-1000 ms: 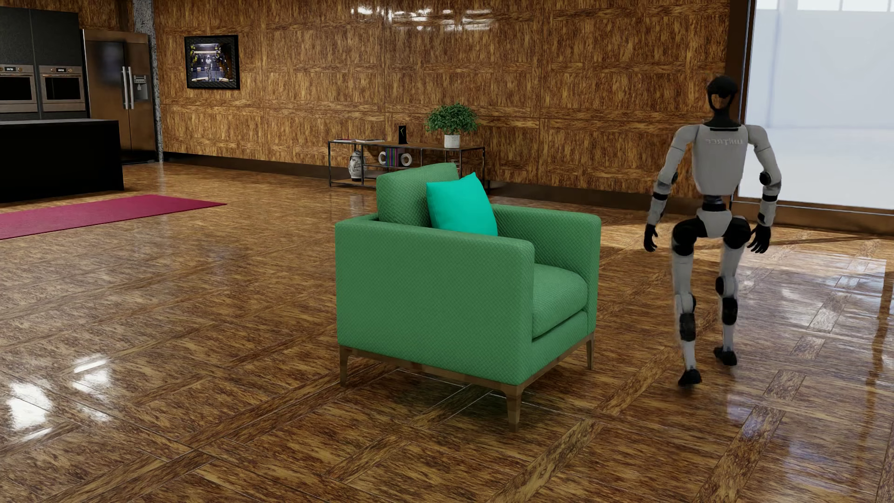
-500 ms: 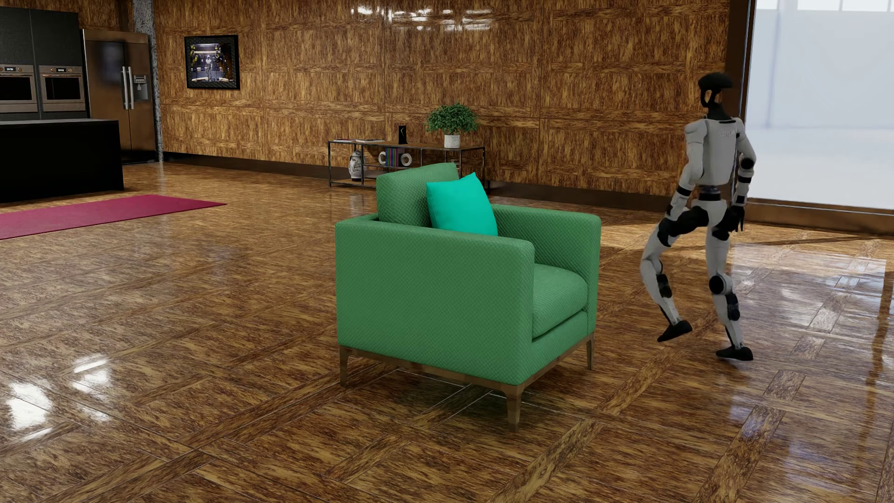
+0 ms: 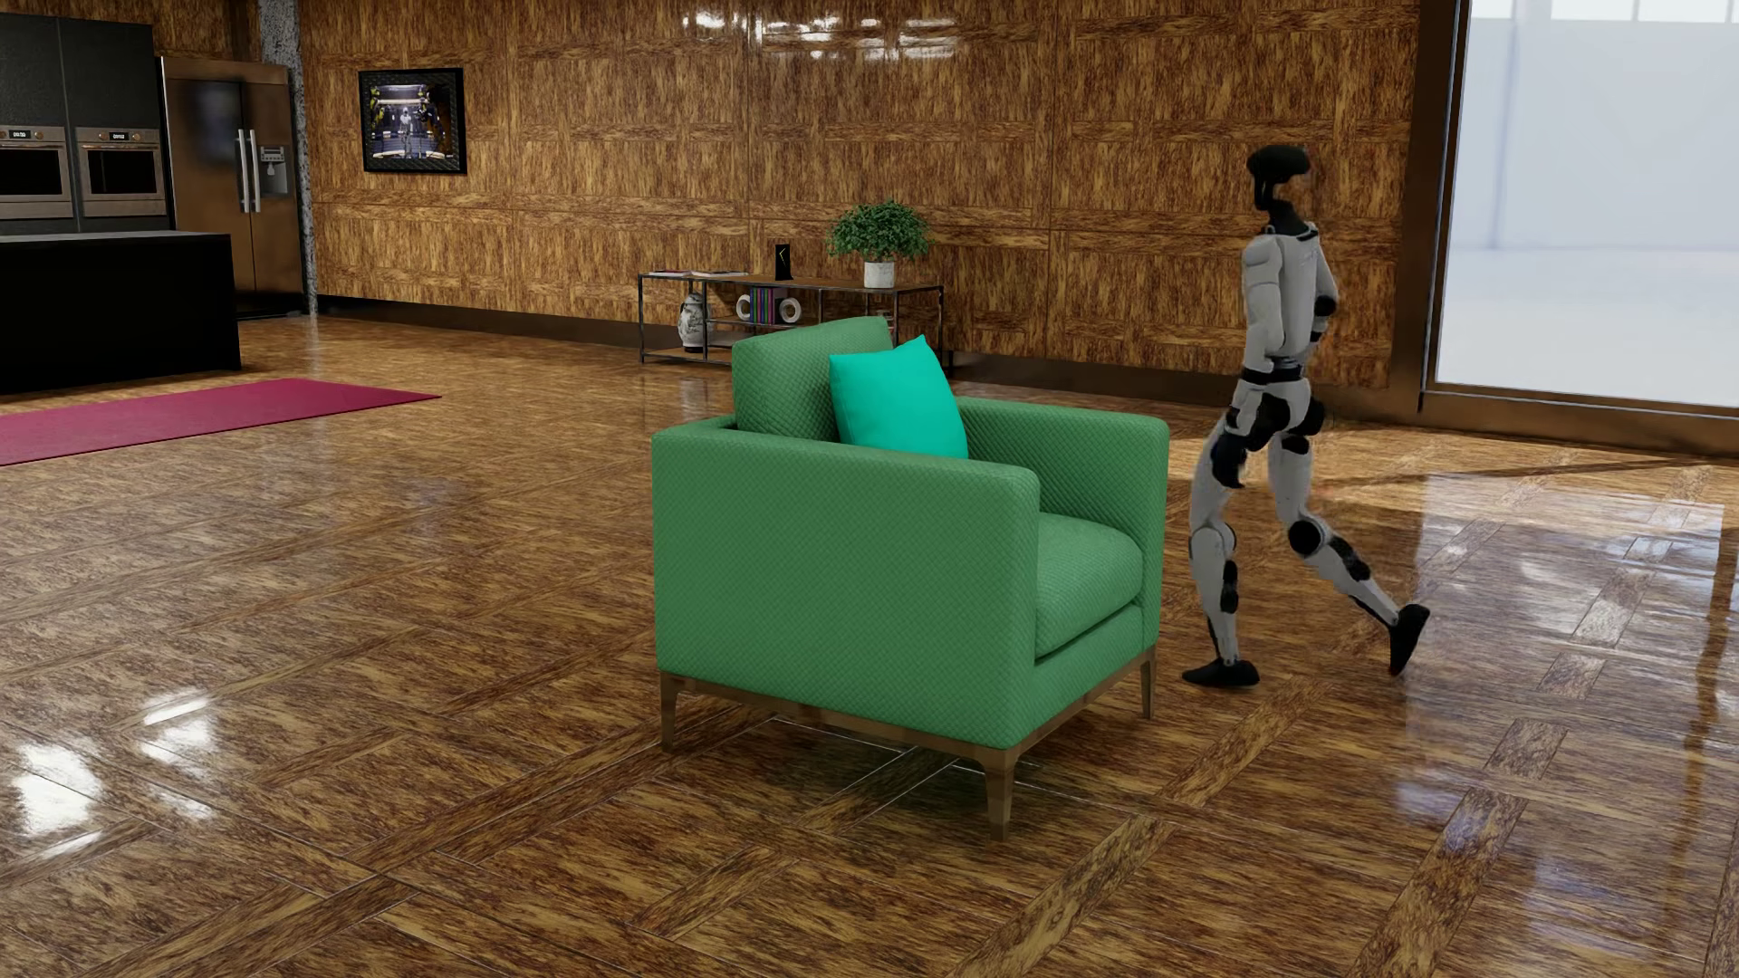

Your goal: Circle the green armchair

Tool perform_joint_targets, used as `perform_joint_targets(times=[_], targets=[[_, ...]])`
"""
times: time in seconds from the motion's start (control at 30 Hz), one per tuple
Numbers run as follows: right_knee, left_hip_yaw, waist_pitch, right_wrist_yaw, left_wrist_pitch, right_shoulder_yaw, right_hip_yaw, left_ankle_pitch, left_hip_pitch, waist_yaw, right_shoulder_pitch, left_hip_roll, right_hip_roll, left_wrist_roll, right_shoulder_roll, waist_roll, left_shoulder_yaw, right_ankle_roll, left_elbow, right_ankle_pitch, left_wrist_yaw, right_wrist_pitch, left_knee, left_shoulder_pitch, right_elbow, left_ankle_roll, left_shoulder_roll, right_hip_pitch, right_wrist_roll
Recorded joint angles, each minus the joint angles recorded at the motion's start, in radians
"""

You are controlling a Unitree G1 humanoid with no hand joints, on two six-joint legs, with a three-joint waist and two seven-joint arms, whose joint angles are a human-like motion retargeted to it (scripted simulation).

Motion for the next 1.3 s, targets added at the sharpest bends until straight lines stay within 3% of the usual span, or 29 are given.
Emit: perform_joint_targets(times=[0.1,0.17,0.23,0.27,0.47,0.6,0.67,0.73,0.8,0.93,1.0,1.03,1.13,1.17,1.3], targets=[[0.277,0.0,0.031,0.0,0.0,0.007,0.0,-0.063,0.119,-0.031,-0.017,-0.019,-0.017,0.0,-0.018,0.028,0.032,0.0,-0.135,-0.169,0.0,0.0,-0.002,-0.025,-0.026,0.0,0.013,-0.154,0.0],[0.295,0.0,0.054,0.0,0.0,-0.005,0.0,-0.087,0.187,-0.083,-0.042,-0.026,0.003,0.0,-0.032,0.057,0.052,0.0,-0.17,-0.143,0.0,0.0,-0.011,-0.063,-0.007,0.0,0.014,-0.247,0.0],[0.207,0.0,0.067,0.0,0.0,-0.009,0.0,-0.111,0.247,-0.151,-0.051,-0.028,0.034,0.0,-0.051,0.083,0.057,0.0,-0.185,-0.037,0.0,0.0,-0.02,-0.094,-0.011,0.0,0.02,-0.33,0.0],[0.15,0.0,0.071,0.0,0.0,-0.008,0.0,-0.127,0.271,-0.183,-0.048,-0.029,0.046,0.0,-0.062,0.093,0.058,0.0,-0.194,-0.035,0.0,0.0,-0.021,-0.104,-0.02,0.0,0.025,-0.369,0.0],[-0.297,0.0,0.083,0.0,0.0,-0.017,0.0,-0.262,0.43,-0.294,0.003,-0.02,0.048,0.0,-0.061,0.126,0.035,0.0,-0.171,-0.281,0.0,0.0,-0.017,-0.101,0.061,0.0,0.022,-0.466,0.0],[-0.433,0.0,0.047,0.0,0.0,0.003,0.0,-0.365,0.502,-0.314,0.071,-0.017,0.025,0.0,-0.03,0.12,-0.018,0.0,-0.102,-0.466,0.0,0.0,-0.001,-0.043,0.138,0.0,-0.002,-0.482,0.0],[-0.418,0.0,0.021,0.0,0.0,0.018,0.0,-0.408,0.559,-0.327,0.108,0.004,0.034,0.0,-0.011,0.114,-0.046,0.0,-0.054,-0.375,0.0,0.0,-0.015,0.006,0.162,0.0,-0.011,-0.49,0.0],[-0.33,0.0,-0.013,0.0,0.0,0.032,0.0,-0.406,0.606,-0.319,0.133,0.039,0.054,0.0,0.005,0.115,-0.06,0.0,-0.008,-0.145,0.0,0.0,-0.034,0.053,0.174,0.0,-0.024,-0.553,0.0],[-0.192,0.0,-0.011,0.0,0.0,0.03,0.0,-0.294,0.649,-0.297,0.127,0.082,0.091,0.0,0.01,0.138,-0.034,0.0,0.028,-0.103,0.0,0.0,-0.029,0.092,0.178,0.0,-0.05,-0.603,0.0],[-0.176,0.0,-0.024,0.0,0.0,-0.036,0.0,0.246,0.506,-0.307,0.082,0.139,0.112,0.0,-0.004,0.134,-0.045,0.0,0.043,-0.201,0.0,0.0,0.177,0.079,0.107,0.0,-0.055,-0.533,0.0],[-0.212,0.0,-0.007,0.0,0.0,-0.069,0.0,0.369,0.38,-0.275,0.042,0.145,0.136,0.0,-0.034,0.126,0.02,0.0,-0.006,-0.233,0.0,0.0,0.369,0.032,0.059,0.0,-0.044,-0.469,0.0],[-0.233,0.0,0.009,0.0,0.0,-0.08,0.0,0.314,0.317,-0.258,0.012,0.137,0.142,0.0,-0.057,0.118,0.059,0.0,-0.045,-0.251,0.0,0.0,0.47,0.004,0.044,0.0,-0.036,-0.433,0.0],[-0.274,0.0,0.069,0.0,0.0,-0.12,0.0,-0.096,0.171,-0.164,-0.095,0.099,0.151,0.0,-0.122,0.083,0.146,0.0,-0.157,-0.295,0.0,0.0,0.634,-0.092,0.038,0.0,-0.004,-0.346,0.0],[-0.285,0.0,0.085,0.0,0.0,-0.138,0.0,-0.163,0.135,-0.134,-0.128,0.089,0.147,0.0,-0.138,0.068,0.16,0.0,-0.188,-0.308,0.0,0.0,0.607,-0.12,0.045,0.0,0.008,-0.325,0.0],[-0.339,0.0,0.103,0.0,0.0,-0.197,0.0,-0.137,0.056,-0.093,-0.215,0.034,0.126,0.0,-0.172,0.033,0.16,0.0,-0.257,-0.357,0.0,0.0,0.268,-0.163,0.029,0.0,0.036,-0.256,0.0]])
